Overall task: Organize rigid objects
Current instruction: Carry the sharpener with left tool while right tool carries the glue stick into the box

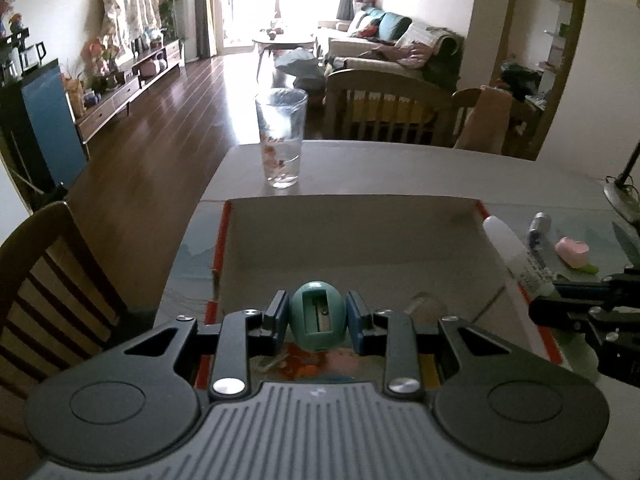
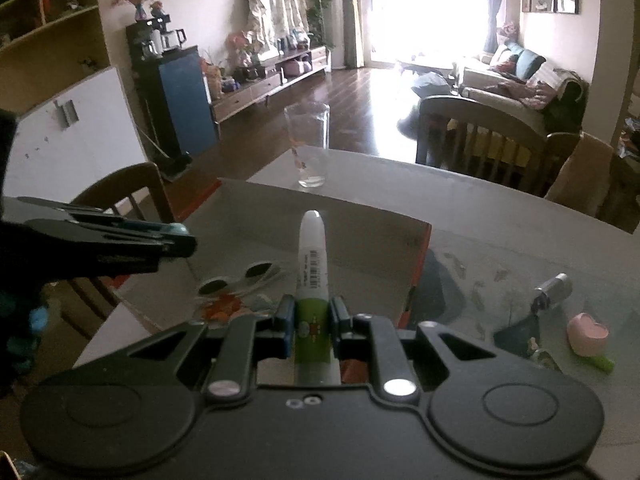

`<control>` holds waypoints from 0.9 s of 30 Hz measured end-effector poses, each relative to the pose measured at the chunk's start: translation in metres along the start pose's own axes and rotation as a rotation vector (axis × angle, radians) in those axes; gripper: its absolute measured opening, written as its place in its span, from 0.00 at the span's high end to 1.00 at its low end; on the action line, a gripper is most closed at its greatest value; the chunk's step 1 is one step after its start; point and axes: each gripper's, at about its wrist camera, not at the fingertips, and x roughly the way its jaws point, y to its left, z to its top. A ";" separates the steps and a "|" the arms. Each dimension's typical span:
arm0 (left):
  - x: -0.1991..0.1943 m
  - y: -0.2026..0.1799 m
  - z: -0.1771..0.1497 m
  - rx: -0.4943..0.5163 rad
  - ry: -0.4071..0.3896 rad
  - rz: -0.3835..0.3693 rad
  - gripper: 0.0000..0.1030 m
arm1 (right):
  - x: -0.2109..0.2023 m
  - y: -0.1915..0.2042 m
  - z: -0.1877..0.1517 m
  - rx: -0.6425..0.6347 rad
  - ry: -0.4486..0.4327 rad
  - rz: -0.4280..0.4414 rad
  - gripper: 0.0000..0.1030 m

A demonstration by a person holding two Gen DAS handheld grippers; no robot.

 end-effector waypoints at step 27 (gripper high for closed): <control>0.099 0.007 -0.012 0.101 0.181 0.010 0.71 | 0.099 0.003 -0.011 -0.037 0.197 -0.075 0.84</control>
